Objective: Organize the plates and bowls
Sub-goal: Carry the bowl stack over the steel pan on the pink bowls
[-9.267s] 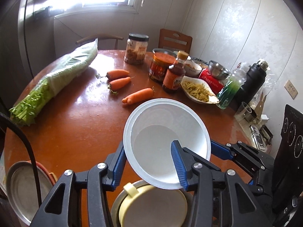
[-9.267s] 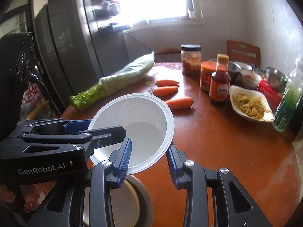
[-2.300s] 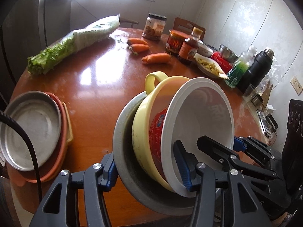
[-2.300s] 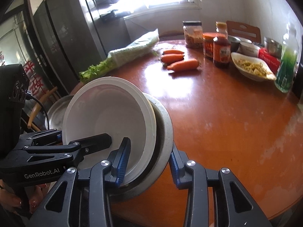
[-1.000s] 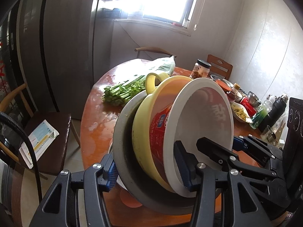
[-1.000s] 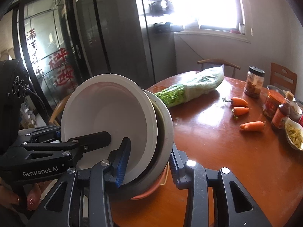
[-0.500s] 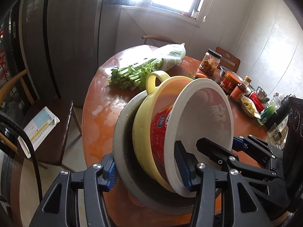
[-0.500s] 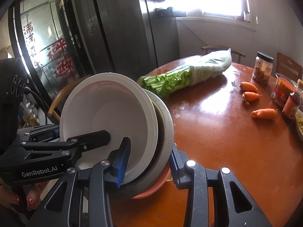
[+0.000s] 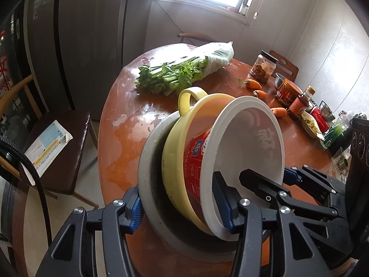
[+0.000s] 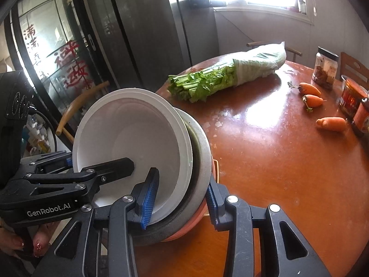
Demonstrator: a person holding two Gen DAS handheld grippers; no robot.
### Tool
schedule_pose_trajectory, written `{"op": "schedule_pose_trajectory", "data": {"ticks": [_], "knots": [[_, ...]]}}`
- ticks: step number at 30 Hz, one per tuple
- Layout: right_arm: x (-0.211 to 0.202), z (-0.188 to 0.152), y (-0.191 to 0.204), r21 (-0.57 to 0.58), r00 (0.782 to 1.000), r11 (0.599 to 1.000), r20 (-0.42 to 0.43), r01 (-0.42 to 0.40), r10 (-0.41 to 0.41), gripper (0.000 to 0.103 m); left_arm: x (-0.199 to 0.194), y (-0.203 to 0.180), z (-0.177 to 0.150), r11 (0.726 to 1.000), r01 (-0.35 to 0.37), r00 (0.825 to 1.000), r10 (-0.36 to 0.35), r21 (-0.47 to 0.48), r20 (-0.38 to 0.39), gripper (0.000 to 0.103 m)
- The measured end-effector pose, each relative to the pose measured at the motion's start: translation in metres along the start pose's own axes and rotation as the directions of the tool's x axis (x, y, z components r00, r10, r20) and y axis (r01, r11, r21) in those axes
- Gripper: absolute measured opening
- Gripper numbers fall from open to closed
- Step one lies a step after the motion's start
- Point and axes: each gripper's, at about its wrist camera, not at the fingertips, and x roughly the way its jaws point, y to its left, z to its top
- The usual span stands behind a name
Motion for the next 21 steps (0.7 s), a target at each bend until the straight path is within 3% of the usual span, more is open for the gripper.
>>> {"op": "schedule_pose_trajectory", "data": {"ticks": [21], "knots": [[0.0063,-0.0042,-0.0057,0.018,1.000,1.000,-0.017,-0.003,0.003,0.040,0.0064,-0.0017,0.0001,1.000,-0.017,1.000,0.017,-0.002,0.000,0.052]]}}
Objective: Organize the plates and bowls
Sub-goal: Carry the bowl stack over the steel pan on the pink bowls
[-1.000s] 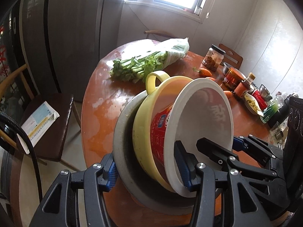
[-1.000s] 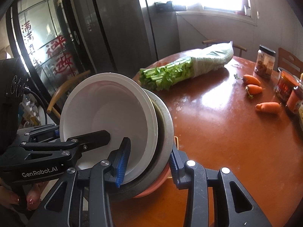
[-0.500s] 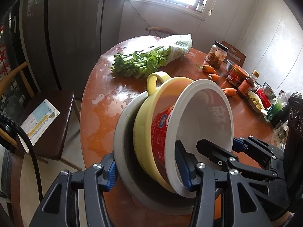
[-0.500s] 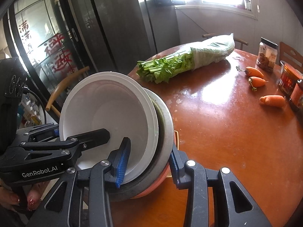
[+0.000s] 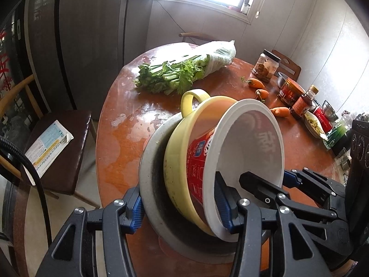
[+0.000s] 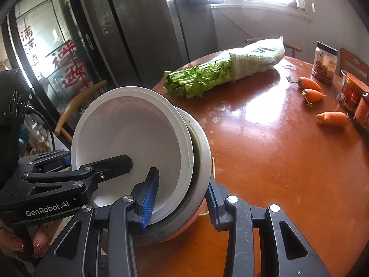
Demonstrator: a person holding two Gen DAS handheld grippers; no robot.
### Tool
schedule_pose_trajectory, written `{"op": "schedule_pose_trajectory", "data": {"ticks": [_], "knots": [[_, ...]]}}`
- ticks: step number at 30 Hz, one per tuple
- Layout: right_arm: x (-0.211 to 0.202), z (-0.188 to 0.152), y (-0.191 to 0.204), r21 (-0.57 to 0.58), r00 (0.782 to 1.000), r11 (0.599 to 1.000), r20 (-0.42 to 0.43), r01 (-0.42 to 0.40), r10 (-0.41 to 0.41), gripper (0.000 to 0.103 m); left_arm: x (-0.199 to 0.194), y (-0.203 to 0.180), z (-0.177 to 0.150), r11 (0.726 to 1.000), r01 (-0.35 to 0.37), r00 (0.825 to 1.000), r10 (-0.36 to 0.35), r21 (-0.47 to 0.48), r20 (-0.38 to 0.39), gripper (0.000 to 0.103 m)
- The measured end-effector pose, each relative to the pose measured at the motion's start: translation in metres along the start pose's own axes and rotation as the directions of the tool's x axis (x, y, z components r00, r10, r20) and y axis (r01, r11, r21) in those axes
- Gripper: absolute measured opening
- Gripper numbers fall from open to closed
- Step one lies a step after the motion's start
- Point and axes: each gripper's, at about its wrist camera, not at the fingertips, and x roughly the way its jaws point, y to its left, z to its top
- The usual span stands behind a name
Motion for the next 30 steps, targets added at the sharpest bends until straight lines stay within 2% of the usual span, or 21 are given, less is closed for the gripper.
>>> {"op": "schedule_pose_trajectory", "data": {"ticks": [30], "knots": [[0.0042,-0.0030,-0.0007,0.002,0.999,0.999,-0.008,0.035,-0.035,0.043,0.0070,0.0000,0.0016,1.000,-0.019,1.000,0.019,0.003,0.000,0.052]]}}
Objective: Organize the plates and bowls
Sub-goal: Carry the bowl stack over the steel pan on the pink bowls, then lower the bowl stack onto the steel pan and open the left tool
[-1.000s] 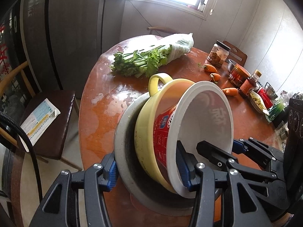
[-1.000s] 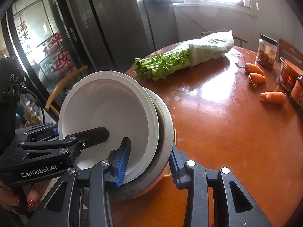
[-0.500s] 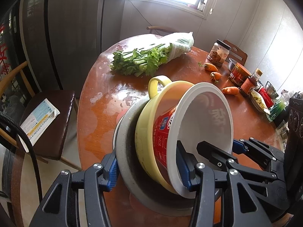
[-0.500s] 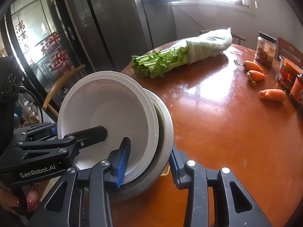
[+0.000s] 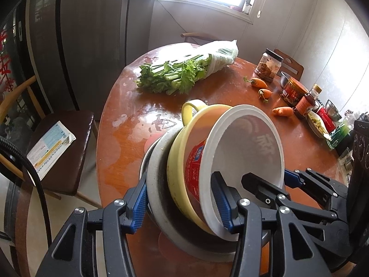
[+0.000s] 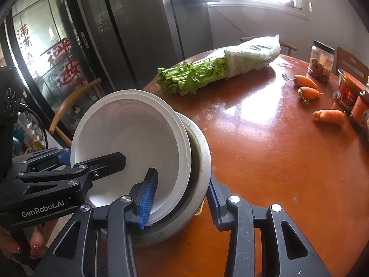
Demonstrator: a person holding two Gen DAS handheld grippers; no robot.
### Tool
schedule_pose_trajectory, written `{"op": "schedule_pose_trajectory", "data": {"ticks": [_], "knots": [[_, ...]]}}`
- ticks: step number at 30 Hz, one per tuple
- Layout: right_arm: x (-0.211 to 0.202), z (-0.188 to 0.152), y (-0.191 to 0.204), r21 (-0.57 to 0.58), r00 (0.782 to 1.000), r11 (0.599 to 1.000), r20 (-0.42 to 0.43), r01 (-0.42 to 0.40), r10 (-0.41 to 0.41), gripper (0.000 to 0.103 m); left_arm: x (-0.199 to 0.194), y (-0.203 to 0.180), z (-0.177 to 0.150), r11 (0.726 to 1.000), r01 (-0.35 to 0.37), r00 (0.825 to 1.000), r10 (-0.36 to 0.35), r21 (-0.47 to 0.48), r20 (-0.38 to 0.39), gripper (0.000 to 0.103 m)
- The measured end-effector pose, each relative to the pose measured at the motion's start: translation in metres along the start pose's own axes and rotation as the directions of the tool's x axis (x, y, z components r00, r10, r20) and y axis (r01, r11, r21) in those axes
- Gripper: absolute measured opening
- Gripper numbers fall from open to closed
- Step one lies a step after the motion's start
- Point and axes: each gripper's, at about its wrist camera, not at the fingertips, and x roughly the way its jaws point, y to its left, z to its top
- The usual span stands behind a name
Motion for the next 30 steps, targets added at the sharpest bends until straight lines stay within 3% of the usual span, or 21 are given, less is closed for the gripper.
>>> {"op": "schedule_pose_trajectory", "data": {"ticks": [22,30], "knots": [[-0.030,0.003,0.003,-0.015,0.997,1.000,0.077,-0.005,0.006,0.062,-0.037,-0.002,0.001,1.000,-0.020,0.996,0.019,0.008,0.084,0.060],[-0.041,-0.001,-0.001,0.001,0.995,1.000,0.096,0.015,-0.015,0.070,-0.043,0.009,-0.003,0.999,-0.010,0.996,0.012,-0.034,0.083,0.075]]}}
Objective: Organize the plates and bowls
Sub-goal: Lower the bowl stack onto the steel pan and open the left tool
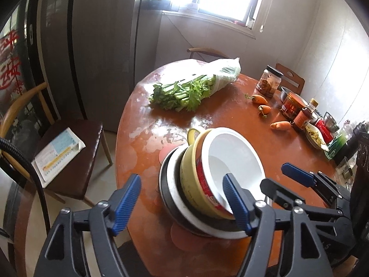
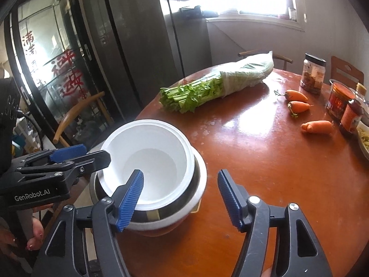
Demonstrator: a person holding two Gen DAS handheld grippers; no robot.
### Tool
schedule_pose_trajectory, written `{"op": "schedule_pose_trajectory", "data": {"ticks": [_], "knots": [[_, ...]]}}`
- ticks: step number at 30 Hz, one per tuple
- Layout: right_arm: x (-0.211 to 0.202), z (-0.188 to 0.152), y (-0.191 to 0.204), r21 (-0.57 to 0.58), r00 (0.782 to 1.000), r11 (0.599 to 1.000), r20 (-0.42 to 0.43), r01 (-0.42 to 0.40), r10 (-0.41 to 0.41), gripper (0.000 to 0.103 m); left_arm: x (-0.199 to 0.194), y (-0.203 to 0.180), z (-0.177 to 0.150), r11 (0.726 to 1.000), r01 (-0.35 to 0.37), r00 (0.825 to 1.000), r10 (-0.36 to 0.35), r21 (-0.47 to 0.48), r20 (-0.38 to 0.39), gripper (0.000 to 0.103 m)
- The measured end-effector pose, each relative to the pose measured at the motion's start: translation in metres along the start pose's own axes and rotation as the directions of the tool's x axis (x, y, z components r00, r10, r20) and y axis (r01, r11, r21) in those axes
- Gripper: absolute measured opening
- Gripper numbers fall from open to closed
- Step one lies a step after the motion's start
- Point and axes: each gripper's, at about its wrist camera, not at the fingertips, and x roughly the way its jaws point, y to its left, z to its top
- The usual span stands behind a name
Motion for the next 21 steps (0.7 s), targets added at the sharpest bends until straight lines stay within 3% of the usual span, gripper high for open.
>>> {"op": "schedule_pose_trajectory", "data": {"ticks": [8,13,21], "knots": [[-0.002,-0.009,-0.002,0.003,1.000,1.000,-0.012,0.022,-0.022,0.074,0.012,0.002,-0.006,1.000,0.026,0.999,-0.027,-0.015,-0.046,0.079],[0.008,-0.009,-0.014,0.090,0.999,0.996,-0.040,-0.014,0.018,0.075,0.026,0.003,-0.006,0.999,0.029,0.996,-0.032,-0.036,-0.082,0.081],[0.031,-0.009,-0.020,0.124,0.994,0.992,-0.099,-0.033,0.045,0.075,0.055,-0.003,-0.007,1.000,0.021,0.988,-0.023,-0.012,-0.156,0.083]]}}
